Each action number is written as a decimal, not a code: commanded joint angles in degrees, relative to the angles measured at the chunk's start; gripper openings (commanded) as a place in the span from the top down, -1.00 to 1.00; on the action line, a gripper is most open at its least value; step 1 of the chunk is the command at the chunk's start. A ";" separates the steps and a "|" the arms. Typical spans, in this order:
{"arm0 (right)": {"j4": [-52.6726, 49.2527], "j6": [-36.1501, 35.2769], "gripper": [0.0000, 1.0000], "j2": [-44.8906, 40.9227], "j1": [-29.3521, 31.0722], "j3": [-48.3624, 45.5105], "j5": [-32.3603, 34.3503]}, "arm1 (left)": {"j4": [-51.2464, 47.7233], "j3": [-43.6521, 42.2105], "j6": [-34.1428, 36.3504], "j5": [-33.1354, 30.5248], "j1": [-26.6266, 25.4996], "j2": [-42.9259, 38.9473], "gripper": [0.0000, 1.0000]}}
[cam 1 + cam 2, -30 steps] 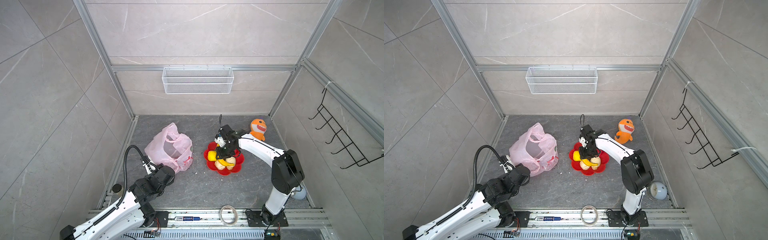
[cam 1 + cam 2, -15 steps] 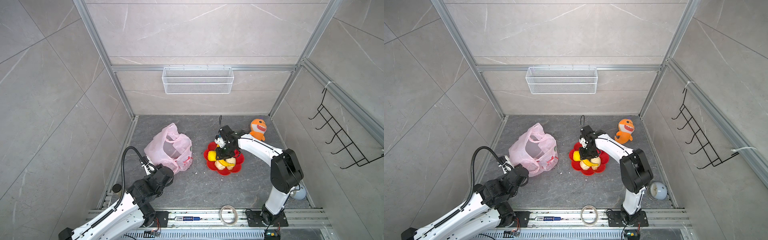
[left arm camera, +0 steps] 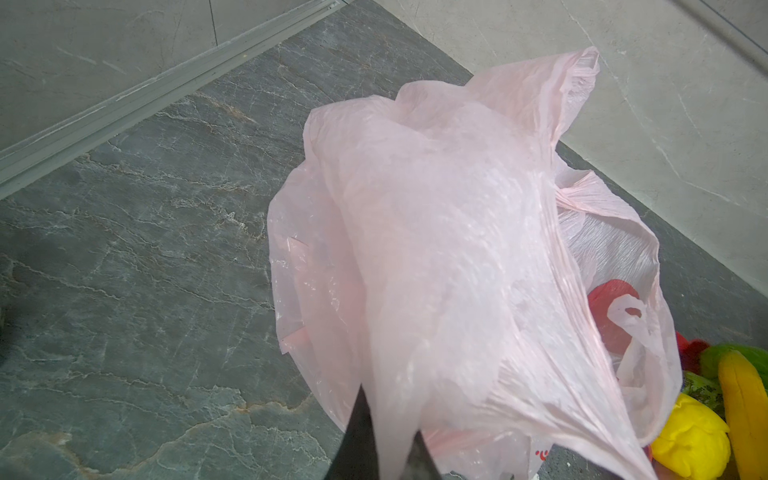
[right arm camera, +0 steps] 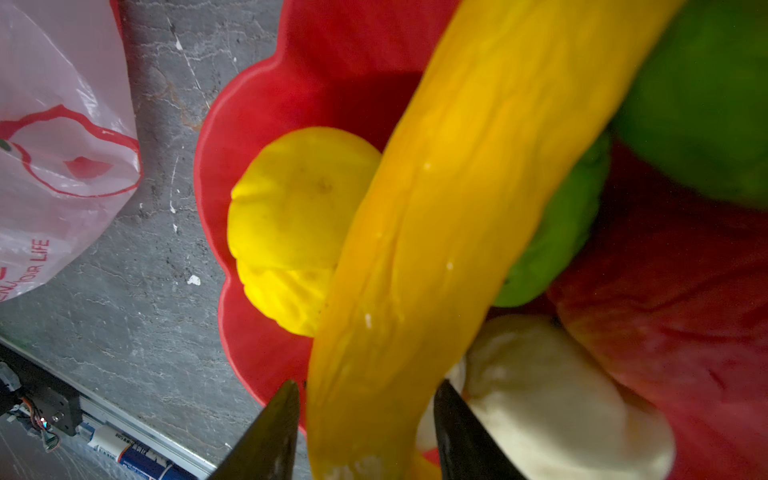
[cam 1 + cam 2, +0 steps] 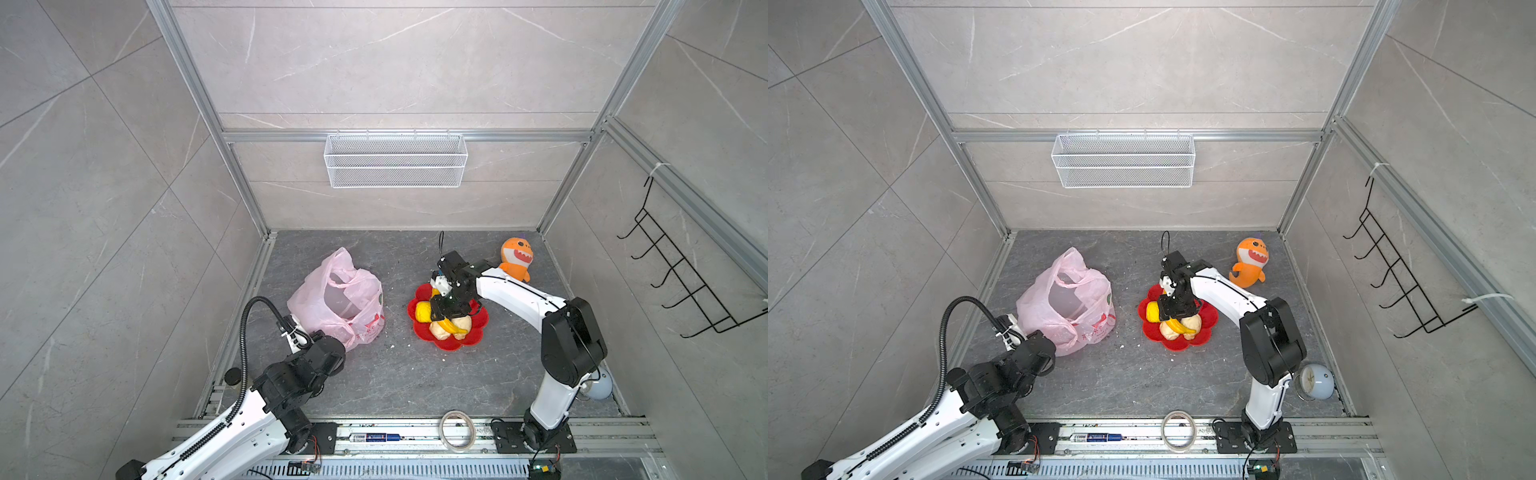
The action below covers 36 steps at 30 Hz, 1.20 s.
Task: Take the fake fruits out of the plastic bag
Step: 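Lower the yellow banana onto the fruits in the red bowl with the right gripper, then open the right gripper off the banana while the left gripper releases the bag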
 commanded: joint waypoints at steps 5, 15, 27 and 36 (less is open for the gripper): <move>-3.99 0.11 -0.23 -3.79 -0.21 2.66 0.80 | 2.77 -1.44 0.56 -0.74 0.02 0.20 1.00; -7.71 2.39 -0.31 -13.27 -0.21 2.79 3.19 | 9.89 -1.60 5.12 2.01 0.19 4.72 1.00; -7.38 7.90 -0.38 -25.70 -0.42 -2.22 7.85 | 19.20 4.83 15.70 17.28 11.63 18.53 1.00; -2.86 12.09 -0.42 -30.12 -0.96 -7.49 9.33 | 22.07 14.45 23.96 30.33 20.19 32.31 1.00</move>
